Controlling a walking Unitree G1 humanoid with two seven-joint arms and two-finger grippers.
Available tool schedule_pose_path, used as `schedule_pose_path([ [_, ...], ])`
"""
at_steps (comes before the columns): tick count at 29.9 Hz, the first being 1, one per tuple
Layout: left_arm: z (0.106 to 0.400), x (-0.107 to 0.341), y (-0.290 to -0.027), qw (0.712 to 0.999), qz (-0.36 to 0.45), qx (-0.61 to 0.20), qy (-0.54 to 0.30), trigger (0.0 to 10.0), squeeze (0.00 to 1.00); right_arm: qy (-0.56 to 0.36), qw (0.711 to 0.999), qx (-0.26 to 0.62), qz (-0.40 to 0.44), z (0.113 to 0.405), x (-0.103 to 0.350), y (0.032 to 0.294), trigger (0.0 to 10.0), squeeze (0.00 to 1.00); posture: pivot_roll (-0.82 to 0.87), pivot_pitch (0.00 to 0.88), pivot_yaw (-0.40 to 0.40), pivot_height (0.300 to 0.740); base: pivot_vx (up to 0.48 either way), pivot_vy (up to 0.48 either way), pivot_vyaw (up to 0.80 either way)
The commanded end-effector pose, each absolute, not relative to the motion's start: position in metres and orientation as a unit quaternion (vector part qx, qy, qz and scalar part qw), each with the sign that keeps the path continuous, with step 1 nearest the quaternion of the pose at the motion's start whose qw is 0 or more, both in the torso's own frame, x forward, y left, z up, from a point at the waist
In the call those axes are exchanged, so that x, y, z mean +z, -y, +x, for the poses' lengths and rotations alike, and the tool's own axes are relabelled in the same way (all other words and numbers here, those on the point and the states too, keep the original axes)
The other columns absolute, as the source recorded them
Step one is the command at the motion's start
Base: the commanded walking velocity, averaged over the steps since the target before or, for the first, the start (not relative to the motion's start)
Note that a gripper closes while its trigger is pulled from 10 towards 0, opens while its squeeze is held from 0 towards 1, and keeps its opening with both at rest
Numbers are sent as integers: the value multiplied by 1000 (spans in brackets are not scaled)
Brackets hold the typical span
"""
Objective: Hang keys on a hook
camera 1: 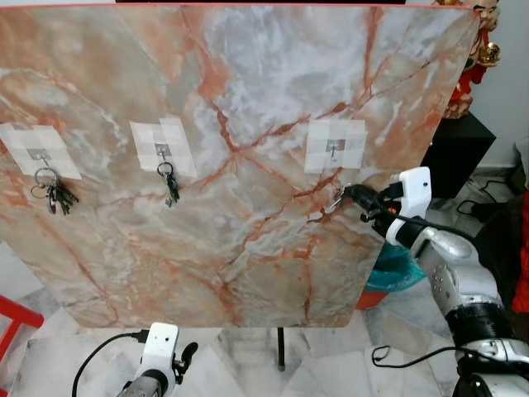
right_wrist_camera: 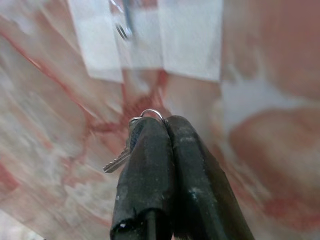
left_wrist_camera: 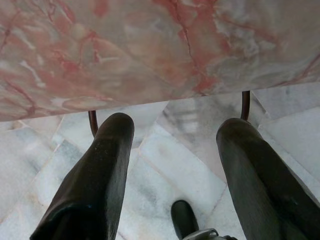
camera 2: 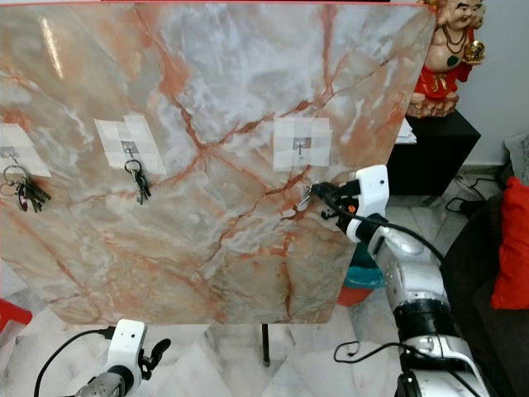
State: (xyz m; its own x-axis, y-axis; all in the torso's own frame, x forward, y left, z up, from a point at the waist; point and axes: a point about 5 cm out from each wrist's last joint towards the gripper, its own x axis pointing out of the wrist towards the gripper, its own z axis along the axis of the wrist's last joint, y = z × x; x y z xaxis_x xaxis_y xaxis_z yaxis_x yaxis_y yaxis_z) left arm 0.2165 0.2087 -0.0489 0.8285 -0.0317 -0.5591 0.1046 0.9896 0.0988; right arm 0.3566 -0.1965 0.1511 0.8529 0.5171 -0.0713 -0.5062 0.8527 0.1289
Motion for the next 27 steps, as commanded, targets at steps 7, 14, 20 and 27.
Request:
schedule_pose_path([
  [7, 214, -50, -213, 952, 67, -35, -298, 10000, 0, -16, 946, 320, 45, 361, 167, 190, 10000, 0, 41, 0, -13, 740, 0, 0, 0],
  [14, 215, -49, -214, 952, 68, -34, -296, 10000, 0, -6, 939, 343, 34, 363, 168, 180, 10000, 0, 48, 0, -10, 740, 0, 0, 0],
  [20, 214, -49, -216, 952, 69, -32, -297, 10000, 0, 8, 946, 321, 36, 368, 174, 182, 10000, 0, 49, 0, -10, 740, 0, 0, 0],
  [27, 214, -49, -216, 952, 69, -33, -297, 10000, 0, 13, 950, 309, 42, 371, 177, 183, 10000, 0, 49, 0, -7, 740, 0, 0, 0],
])
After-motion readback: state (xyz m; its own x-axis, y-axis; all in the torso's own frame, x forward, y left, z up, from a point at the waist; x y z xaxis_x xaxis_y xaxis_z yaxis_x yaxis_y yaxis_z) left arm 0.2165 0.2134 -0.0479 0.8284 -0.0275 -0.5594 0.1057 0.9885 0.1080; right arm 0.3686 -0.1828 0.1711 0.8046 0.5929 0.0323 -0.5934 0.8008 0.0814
